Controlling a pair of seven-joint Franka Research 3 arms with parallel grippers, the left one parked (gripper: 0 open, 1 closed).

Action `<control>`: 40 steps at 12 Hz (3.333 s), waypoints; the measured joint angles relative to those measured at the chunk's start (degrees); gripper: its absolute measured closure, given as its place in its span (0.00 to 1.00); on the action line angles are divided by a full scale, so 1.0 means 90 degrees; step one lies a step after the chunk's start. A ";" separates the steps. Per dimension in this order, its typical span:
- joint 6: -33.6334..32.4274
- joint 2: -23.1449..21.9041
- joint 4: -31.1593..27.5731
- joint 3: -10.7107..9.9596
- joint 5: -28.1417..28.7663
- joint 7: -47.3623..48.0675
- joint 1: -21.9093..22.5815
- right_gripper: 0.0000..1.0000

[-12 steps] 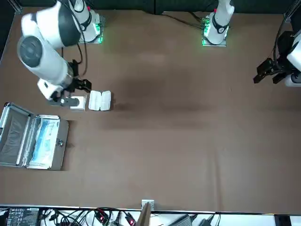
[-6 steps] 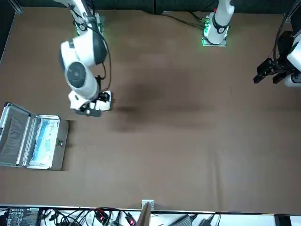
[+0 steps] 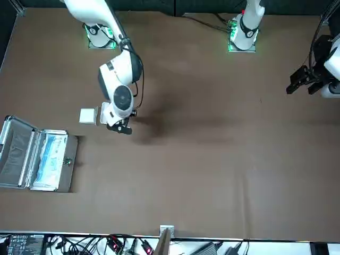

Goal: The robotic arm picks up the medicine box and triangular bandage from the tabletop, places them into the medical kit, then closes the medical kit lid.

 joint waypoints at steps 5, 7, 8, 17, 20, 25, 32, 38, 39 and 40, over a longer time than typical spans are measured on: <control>0.0151 0.0587 -0.0025 0.0001 -0.0500 0.0956 0.0416 0.22; 0.0170 0.0753 -0.0165 -0.0012 -0.0747 0.1050 0.0453 0.32; 0.0170 0.0786 -0.0211 -0.0029 -0.0782 0.1057 0.0453 0.41; 0.0127 0.0810 -0.0297 -0.0074 -0.0826 0.1249 0.0453 0.92; 0.0121 0.0792 -0.0220 -0.0078 -0.0828 0.1464 0.0453 0.98; -0.0840 0.0547 0.0602 -0.0078 -0.0839 0.1549 0.0454 0.98; -0.1664 -0.0108 0.1415 -0.0619 -0.0856 0.0046 0.0063 0.98; -0.1312 -0.0101 0.1419 -0.0716 -0.0846 -0.1102 -0.1078 0.98; -0.1166 -0.0089 0.1417 -0.0716 -0.0844 -0.1229 -0.1204 0.98; -0.1007 -0.0074 0.1417 -0.0718 -0.0844 -0.1344 -0.1314 0.98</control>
